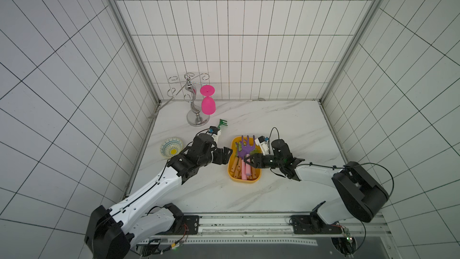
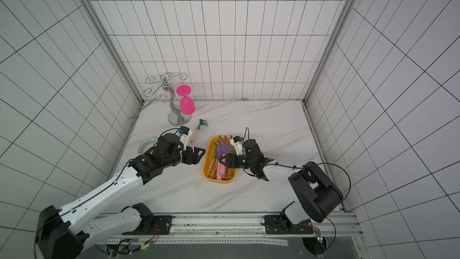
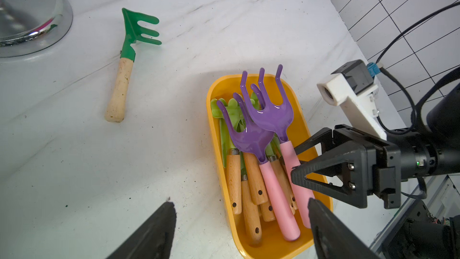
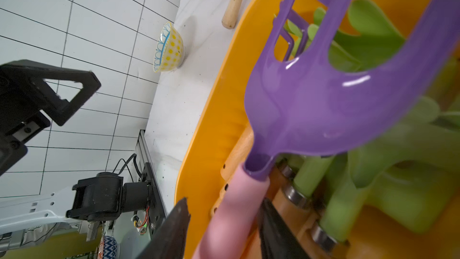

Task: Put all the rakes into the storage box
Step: Place the rake in the storage box, then adjust the rake in the storage box.

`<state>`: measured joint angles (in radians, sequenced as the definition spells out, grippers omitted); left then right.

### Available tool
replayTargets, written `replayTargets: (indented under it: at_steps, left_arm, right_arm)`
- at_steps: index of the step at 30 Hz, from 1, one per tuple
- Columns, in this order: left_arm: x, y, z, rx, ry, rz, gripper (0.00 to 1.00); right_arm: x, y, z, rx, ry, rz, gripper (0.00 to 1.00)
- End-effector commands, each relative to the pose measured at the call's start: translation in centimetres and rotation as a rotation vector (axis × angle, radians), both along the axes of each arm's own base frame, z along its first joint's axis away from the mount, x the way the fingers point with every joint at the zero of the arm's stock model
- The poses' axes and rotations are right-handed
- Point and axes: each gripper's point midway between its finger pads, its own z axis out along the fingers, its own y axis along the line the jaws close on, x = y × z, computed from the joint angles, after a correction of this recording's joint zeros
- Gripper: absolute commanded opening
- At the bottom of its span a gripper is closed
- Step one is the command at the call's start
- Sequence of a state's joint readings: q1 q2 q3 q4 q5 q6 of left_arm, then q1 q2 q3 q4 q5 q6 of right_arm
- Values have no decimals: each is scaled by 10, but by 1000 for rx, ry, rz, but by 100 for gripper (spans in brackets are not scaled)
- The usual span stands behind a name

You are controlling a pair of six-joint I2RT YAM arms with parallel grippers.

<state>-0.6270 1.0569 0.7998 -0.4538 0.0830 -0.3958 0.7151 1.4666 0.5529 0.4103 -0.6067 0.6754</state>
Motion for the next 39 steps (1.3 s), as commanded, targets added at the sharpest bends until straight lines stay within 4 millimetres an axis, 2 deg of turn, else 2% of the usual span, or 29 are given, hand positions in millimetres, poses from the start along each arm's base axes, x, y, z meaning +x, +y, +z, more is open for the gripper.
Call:
replayTargets:
  at_steps: [1,8,10,15,18,22,28,35,37,39]
  left_arm:
    - [3,2,1,11,-4,9,84]
    - [10,4,-1,23,-4,23,84]
    - [12,3,-2,27,-1,23,84]
    - [23,5,-8,73,-1,52,84]
    - [37,16,-10,126,-7,119,84]
    - [60,33,-12,165,-1,204,84]
    - [90,56,-28,240,59,283,85]
    - [116,64,-68,397,138,285,84]
    - [124,64,-81,424,153,286,84]
    - [134,65,-92,460,164,293,84]
  right_arm:
    - [-18,-27,-31,-212,85,-7,54]
    - [-26,-57,-20,-337,37,-37,57]
    - [-24,-69,-11,-395,7,-61,57]
    - [3,-72,37,-410,-161,-128,57]
    - [26,-69,49,-464,-234,-156,57]
    - [52,-54,41,-532,-254,-135,55]
    - [73,-34,19,-576,-211,-108,50]
    - [82,-17,12,-536,-218,-87,41]
    - [83,-14,12,-532,-221,-79,41]
    - [82,-15,14,-537,-214,-71,45]
